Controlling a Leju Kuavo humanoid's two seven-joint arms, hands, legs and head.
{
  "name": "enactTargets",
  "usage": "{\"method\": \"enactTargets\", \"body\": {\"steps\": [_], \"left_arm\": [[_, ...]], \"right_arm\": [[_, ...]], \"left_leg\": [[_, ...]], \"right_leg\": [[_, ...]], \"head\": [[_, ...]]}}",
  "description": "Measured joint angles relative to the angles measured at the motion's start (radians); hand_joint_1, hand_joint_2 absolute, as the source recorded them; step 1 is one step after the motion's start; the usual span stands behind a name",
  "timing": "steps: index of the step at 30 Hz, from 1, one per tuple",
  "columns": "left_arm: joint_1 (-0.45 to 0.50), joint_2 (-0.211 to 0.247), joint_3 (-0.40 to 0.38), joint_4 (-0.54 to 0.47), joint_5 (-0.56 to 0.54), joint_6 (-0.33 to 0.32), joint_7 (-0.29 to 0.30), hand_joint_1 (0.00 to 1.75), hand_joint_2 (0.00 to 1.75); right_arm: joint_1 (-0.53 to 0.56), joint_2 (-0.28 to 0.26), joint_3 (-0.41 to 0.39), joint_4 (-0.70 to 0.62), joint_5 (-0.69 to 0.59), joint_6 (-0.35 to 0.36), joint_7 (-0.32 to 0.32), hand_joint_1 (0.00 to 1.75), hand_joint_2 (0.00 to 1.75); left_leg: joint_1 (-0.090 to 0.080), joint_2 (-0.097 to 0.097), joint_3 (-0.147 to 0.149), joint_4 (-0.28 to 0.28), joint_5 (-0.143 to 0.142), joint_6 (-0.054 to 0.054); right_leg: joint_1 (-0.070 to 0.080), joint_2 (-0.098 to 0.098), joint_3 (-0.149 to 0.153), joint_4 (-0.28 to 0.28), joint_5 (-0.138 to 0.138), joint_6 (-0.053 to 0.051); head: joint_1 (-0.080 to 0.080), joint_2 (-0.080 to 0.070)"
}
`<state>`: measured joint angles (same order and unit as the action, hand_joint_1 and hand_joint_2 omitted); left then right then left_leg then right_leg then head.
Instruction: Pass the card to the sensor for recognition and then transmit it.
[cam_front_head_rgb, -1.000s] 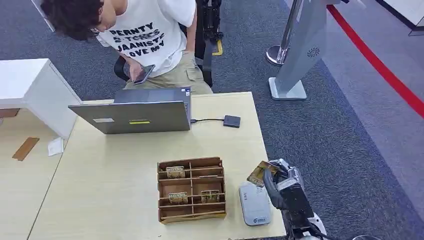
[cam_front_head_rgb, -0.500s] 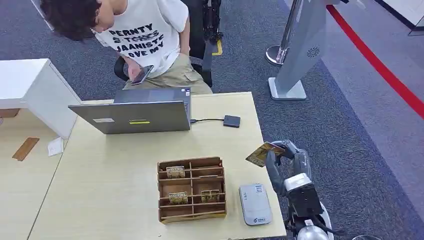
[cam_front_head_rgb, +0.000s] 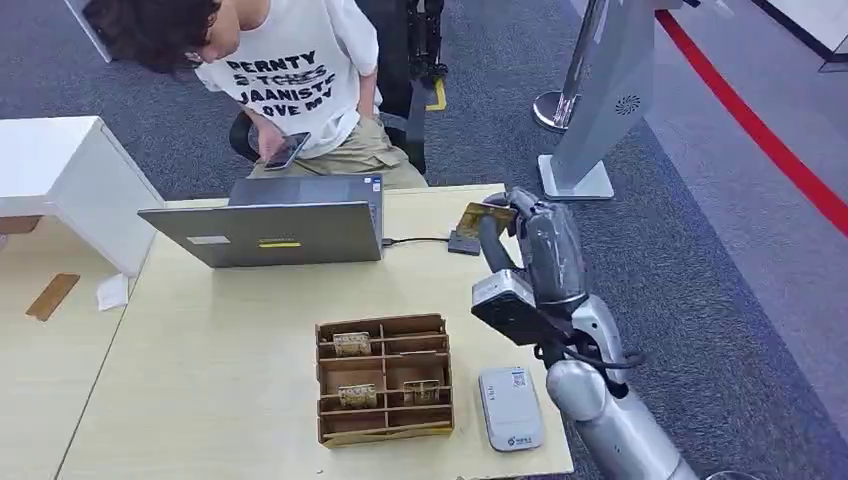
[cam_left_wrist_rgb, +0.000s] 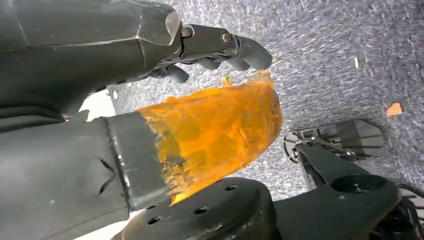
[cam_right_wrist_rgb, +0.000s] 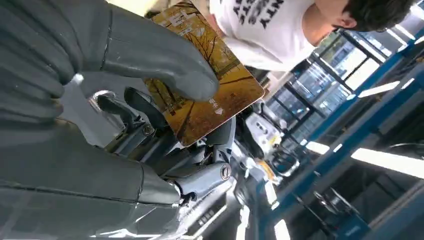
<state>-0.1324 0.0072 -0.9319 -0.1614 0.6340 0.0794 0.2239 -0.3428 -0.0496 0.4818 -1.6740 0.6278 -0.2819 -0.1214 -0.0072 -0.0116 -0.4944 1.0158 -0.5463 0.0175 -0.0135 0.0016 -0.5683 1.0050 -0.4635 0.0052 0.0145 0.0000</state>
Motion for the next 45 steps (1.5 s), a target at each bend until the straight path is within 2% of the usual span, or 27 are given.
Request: {"method": "enactTargets", "body": {"steps": [6, 12, 20, 27, 37, 45], "left_arm": [[-0.022, 0.0, -0.029, 0.0, -0.014, -0.007, 0.017, 0.0, 0.0], [-0.035, -0.003, -0.051, 0.0, -0.019, -0.01, 0.041, 0.0, 0.0], [-0.038, -0.01, -0.065, 0.0, -0.013, 0.0, 0.09, 0.0, 0.0], [-0.038, -0.01, -0.066, 0.0, -0.006, 0.001, 0.102, 0.0, 0.0], [-0.039, -0.01, -0.079, 0.0, -0.007, -0.001, 0.117, 0.0, 0.0], [-0.048, -0.01, -0.101, 0.0, -0.011, -0.005, 0.123, 0.0, 0.0]], "right_arm": [[-0.14, 0.01, 0.028, 0.117, 0.133, -0.041, 0.041, 1.75, 1.75], [-0.226, 0.021, 0.043, 0.237, 0.228, -0.065, 0.057, 1.75, 1.75], [-0.253, 0.045, 0.066, 0.306, 0.258, -0.067, 0.055, 1.75, 1.75], [-0.257, 0.051, 0.079, 0.33, 0.277, -0.066, 0.058, 1.75, 1.75], [-0.277, 0.056, 0.1, 0.409, 0.409, -0.101, 0.081, 1.75, 1.75], [-0.325, 0.095, 0.142, 0.515, 0.492, -0.112, 0.094, 1.75, 1.75]], "left_leg": [[0.0, 0.0, 0.0, 0.0, 0.0, 0.0], [0.0, 0.0, 0.0, 0.001, 0.0, 0.0], [0.0, 0.0, 0.0, 0.001, 0.0, 0.0], [0.0, 0.0, 0.0, 0.001, 0.0, 0.0], [0.0, 0.0, 0.0, 0.001, 0.0, 0.0], [0.0, 0.0, 0.0, 0.001, 0.0, 0.0]], "right_leg": [[0.0, 0.0, 0.0, 0.0, 0.0, 0.0], [0.0, 0.0, 0.0, 0.0, 0.0, 0.0], [0.0, 0.0, 0.0, 0.0, 0.0, 0.0], [0.0, 0.0, 0.0, 0.0, 0.0, 0.0], [0.0, 0.0, 0.0, 0.0, 0.0, 0.0], [0.0, 0.0, 0.0, 0.0, 0.0, 0.0]], "head": [[0.0, 0.0], [0.0, 0.0], [0.0, 0.0], [0.0, 0.0], [0.0, 0.0], [0.0, 0.0]]}}
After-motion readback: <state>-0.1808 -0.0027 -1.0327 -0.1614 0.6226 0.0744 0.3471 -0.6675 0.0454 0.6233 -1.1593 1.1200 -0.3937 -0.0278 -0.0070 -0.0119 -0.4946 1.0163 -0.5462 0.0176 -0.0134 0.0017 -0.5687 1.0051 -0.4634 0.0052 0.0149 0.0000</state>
